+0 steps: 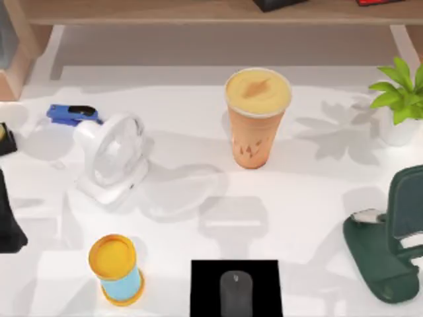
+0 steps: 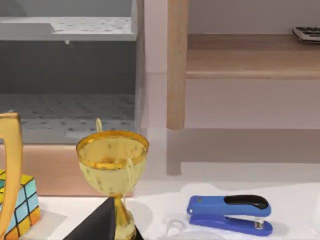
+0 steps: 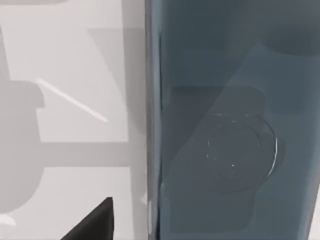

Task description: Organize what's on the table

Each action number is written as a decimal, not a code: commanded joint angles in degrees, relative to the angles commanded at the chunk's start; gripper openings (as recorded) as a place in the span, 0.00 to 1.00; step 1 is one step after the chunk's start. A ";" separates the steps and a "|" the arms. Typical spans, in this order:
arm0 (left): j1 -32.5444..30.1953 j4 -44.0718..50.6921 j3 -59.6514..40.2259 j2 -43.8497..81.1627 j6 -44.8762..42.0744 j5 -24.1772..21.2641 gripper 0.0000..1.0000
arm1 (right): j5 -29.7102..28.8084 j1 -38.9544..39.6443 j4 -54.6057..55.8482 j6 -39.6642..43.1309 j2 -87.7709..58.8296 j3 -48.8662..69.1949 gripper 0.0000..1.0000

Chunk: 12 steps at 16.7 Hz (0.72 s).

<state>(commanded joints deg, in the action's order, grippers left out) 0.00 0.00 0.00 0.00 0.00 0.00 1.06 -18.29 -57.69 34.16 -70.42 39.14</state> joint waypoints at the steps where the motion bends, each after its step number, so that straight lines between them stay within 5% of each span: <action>1: 0.00 0.00 0.00 0.00 0.00 0.00 1.00 | -0.01 0.02 1.34 -0.12 -0.60 -0.80 1.00; 12: 0.00 0.00 0.00 0.00 0.00 0.00 1.00 | 0.04 0.44 20.05 -0.71 -9.09 -10.75 1.00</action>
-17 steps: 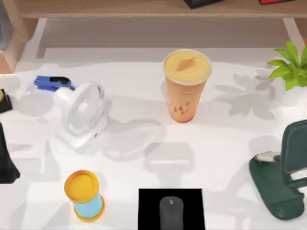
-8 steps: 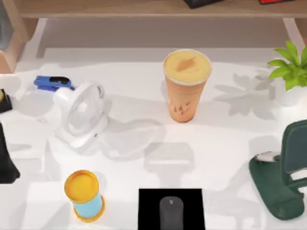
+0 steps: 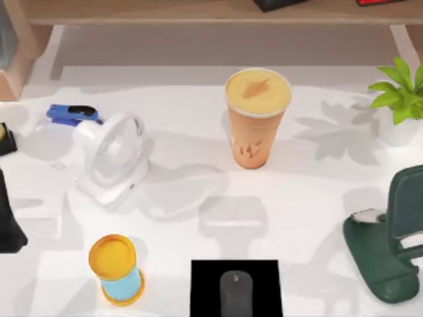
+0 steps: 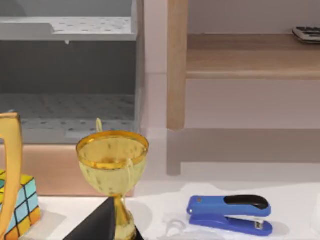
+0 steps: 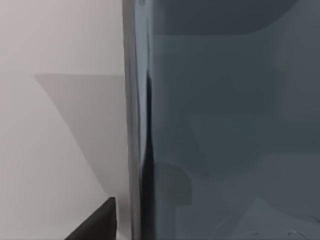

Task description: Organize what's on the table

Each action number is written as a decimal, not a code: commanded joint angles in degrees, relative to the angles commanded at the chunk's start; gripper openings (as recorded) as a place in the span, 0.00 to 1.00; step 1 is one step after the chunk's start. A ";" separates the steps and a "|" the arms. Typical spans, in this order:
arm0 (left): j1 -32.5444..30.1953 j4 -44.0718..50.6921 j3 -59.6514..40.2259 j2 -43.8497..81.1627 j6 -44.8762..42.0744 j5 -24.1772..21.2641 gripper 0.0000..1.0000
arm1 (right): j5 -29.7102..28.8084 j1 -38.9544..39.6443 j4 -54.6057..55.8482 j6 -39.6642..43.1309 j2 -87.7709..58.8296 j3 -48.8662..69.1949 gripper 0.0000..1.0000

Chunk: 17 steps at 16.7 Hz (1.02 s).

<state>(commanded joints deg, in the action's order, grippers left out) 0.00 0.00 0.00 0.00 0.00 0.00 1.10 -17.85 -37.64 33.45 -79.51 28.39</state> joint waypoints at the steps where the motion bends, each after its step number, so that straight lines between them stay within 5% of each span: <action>1: 0.00 0.00 0.00 0.00 0.00 0.00 1.00 | 0.00 0.00 0.00 0.00 0.00 0.00 1.00; 2: 0.00 0.00 0.00 0.00 0.00 0.00 1.00 | 0.00 0.00 0.00 0.00 0.00 0.00 1.00; 15: 0.00 0.00 0.00 0.00 0.00 0.00 1.00 | 0.00 0.00 0.00 0.00 0.00 0.00 0.02; 17: 0.00 0.00 0.00 0.00 0.00 0.00 1.00 | 0.00 0.00 0.00 0.00 0.00 0.00 0.00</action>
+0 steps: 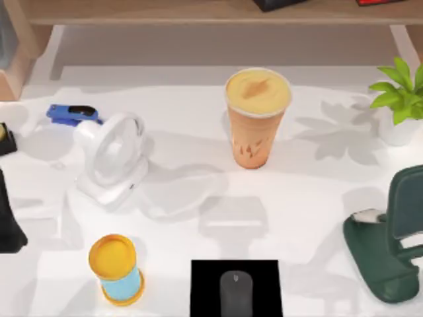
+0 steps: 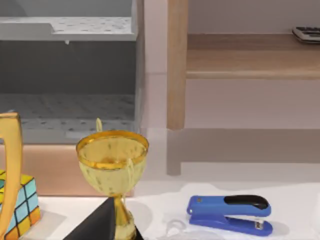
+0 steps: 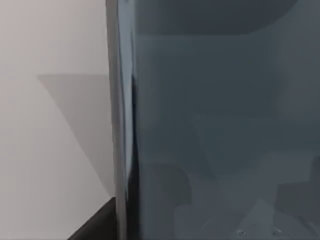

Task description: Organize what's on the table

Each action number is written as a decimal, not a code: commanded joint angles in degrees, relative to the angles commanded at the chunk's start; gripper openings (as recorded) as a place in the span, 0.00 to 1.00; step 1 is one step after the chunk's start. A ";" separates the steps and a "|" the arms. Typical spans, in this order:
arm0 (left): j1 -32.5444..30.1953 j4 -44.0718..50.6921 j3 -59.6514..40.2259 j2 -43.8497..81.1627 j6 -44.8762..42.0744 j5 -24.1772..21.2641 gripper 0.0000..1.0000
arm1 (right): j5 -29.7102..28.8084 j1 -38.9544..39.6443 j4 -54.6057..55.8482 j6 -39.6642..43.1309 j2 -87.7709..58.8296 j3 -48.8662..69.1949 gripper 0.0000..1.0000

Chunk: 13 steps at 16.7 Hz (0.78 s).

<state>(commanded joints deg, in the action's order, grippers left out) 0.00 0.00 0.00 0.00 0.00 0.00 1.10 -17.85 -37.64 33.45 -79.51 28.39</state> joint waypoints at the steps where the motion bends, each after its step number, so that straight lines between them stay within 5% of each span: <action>1: 0.00 0.00 0.00 0.00 0.00 0.00 1.00 | 0.00 0.00 0.00 0.00 0.00 0.00 0.00; 13: 0.00 0.00 0.00 0.00 0.00 0.00 1.00 | 0.13 -0.06 -9.48 0.00 4.73 4.42 0.00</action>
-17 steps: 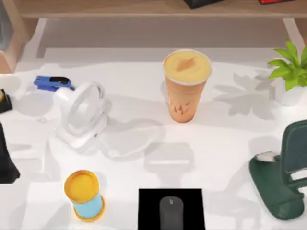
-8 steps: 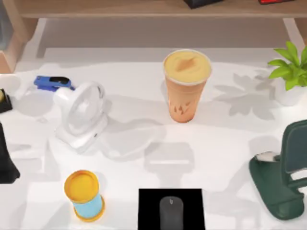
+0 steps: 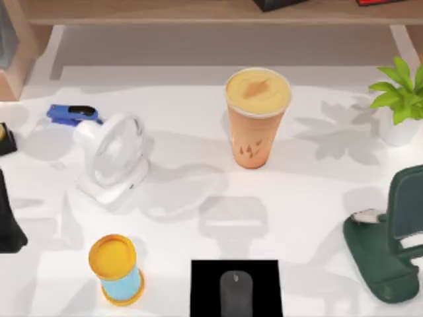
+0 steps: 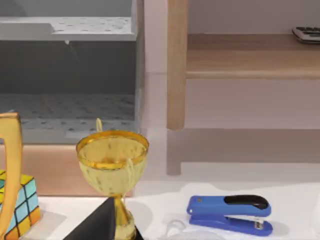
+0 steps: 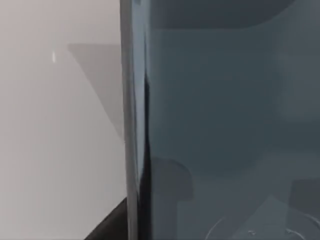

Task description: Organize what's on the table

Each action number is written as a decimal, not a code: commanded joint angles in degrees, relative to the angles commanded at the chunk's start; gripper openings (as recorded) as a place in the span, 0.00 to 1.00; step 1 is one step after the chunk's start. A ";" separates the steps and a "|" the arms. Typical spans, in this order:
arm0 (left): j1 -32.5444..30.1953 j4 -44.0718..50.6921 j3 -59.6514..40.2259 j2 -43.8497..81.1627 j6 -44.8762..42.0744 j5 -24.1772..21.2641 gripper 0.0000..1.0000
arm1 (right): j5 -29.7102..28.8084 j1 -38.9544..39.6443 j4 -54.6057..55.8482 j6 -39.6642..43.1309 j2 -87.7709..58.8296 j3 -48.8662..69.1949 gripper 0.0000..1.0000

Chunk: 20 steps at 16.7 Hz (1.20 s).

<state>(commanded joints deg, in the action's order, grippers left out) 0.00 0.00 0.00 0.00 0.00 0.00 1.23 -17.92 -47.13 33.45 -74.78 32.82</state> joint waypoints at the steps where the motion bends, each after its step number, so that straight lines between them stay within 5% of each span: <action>1: 0.00 0.00 0.00 0.00 0.00 0.00 1.00 | 0.00 -0.01 -1.07 0.01 0.86 0.77 0.00; 7: 0.00 0.00 0.00 0.00 0.00 0.00 1.00 | -0.58 0.29 -1.73 -0.82 1.83 1.20 0.00; 11: 0.00 0.00 0.00 0.00 0.00 0.00 1.00 | -6.34 5.57 -4.62 -8.47 10.26 1.39 0.00; 20: 0.00 0.00 0.00 0.00 0.00 0.00 1.00 | -26.27 43.55 -3.63 -37.50 42.99 0.14 0.00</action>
<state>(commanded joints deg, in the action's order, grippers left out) 0.00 0.00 0.00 0.00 0.00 0.00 -25.04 25.64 -50.76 -4.05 -31.79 32.96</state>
